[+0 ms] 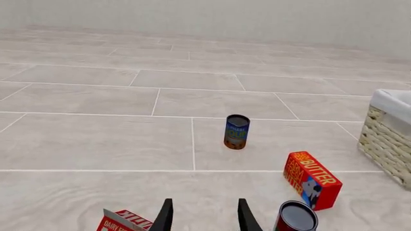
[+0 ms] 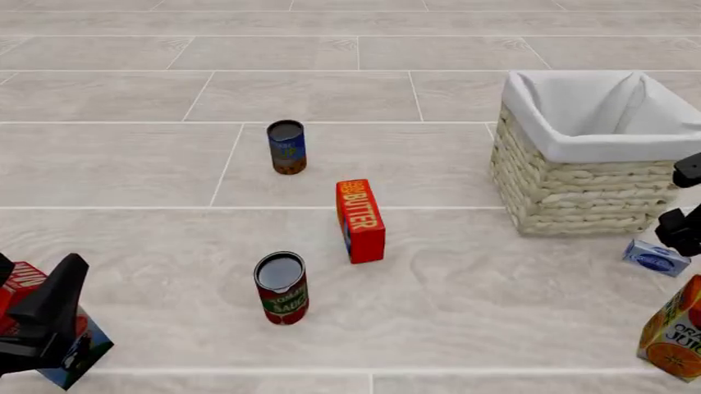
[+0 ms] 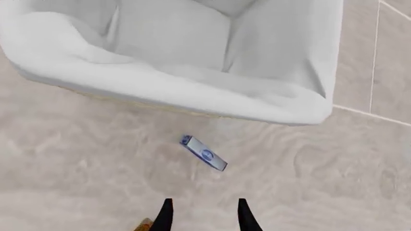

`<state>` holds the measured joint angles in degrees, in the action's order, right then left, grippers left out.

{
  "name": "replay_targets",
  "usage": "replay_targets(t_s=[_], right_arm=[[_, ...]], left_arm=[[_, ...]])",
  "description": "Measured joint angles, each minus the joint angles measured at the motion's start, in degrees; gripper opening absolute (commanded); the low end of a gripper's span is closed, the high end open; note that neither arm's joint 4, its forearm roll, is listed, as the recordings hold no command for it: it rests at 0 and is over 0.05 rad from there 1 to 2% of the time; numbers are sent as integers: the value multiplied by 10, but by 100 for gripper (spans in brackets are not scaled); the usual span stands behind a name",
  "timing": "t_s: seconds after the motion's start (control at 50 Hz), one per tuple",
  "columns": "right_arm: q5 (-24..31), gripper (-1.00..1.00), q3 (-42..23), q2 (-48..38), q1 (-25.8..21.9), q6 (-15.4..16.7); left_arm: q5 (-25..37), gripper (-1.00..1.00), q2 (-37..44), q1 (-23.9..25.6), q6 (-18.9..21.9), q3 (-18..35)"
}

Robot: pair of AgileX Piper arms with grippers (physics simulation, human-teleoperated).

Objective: Pick the cream cheese and place it in the basket.

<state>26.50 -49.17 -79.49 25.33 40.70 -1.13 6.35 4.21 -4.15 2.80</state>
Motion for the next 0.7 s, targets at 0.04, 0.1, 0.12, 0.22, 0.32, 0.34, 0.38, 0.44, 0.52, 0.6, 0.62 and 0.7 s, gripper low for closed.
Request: replay_targets(t_s=[0.04,0.1,0.12,0.22,0.32,0.34,0.38,0.44,0.52,0.6,0.62,0.7], right_arm=[[-4,100,-1,-5,0,2],[-9,100,-2,-13,-1,5],[-11,100,-2,-15,-1,6],[-22,100,-3,-29,-3,13],[-35,100,-3,-45,-3,18],[-38,100,-3,-48,-3,19],[-43,100,-3,-55,-3,21],[-49,100,-3,-64,-2,24],[-58,100,-3,-77,0,29],[-66,100,-4,-89,3,33],[-69,100,-4,-92,4,35],[-79,100,-3,-103,6,39]], left_arm=[[-1,100,1,0,0,0],[-3,100,2,0,1,-1],[-4,100,2,0,1,-2],[-8,100,5,-1,2,-4],[-11,100,8,-2,3,-5],[-12,100,8,-2,3,-5],[-13,100,9,-2,4,-6],[-15,100,11,-3,4,-7],[-16,100,12,-3,5,-8],[-18,100,14,-3,6,-9],[-19,100,14,-3,6,-9],[-21,100,16,-3,7,-10]])
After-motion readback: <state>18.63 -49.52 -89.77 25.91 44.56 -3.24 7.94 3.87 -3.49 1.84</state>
